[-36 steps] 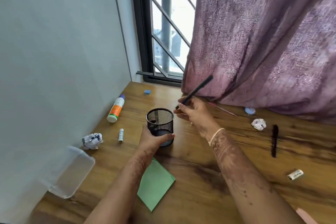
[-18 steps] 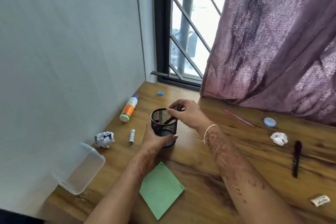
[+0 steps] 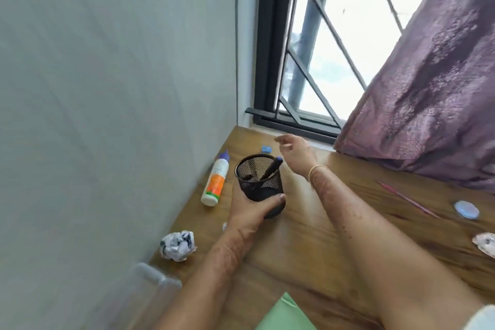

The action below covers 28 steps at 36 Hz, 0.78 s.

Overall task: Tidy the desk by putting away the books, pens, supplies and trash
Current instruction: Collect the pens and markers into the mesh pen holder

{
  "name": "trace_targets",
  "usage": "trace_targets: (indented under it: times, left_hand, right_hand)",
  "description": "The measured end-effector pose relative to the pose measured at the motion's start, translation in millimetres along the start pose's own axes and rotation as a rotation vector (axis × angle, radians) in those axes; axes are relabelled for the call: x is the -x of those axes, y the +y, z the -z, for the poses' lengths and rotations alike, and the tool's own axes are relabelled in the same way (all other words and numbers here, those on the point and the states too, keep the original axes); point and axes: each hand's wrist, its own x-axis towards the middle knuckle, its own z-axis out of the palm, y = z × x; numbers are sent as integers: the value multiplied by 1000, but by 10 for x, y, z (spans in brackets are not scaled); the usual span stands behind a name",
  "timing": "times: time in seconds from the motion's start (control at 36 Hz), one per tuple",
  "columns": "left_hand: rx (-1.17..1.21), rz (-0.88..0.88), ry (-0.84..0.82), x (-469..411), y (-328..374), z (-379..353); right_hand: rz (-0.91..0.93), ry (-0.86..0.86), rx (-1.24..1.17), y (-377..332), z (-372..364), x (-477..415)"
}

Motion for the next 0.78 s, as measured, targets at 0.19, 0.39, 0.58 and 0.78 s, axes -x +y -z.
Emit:
trace_targets:
  times: [0.19, 0.39, 0.58, 0.78]
  left_hand:
    - [28, 9, 16, -129, 41, 58]
    - [-5, 8, -29, -144, 56, 39]
    - [-27, 92, -77, -100, 24, -51]
    - [-90, 112, -122, 18, -31, -341]
  right_hand:
    - [198, -230, 385, 150, -359, -298]
    - [225, -89, 347, 96, -267, -291]
    - [-43, 26, -663, -233, 332, 51]
    - [57, -100, -501, -264, 870, 587]
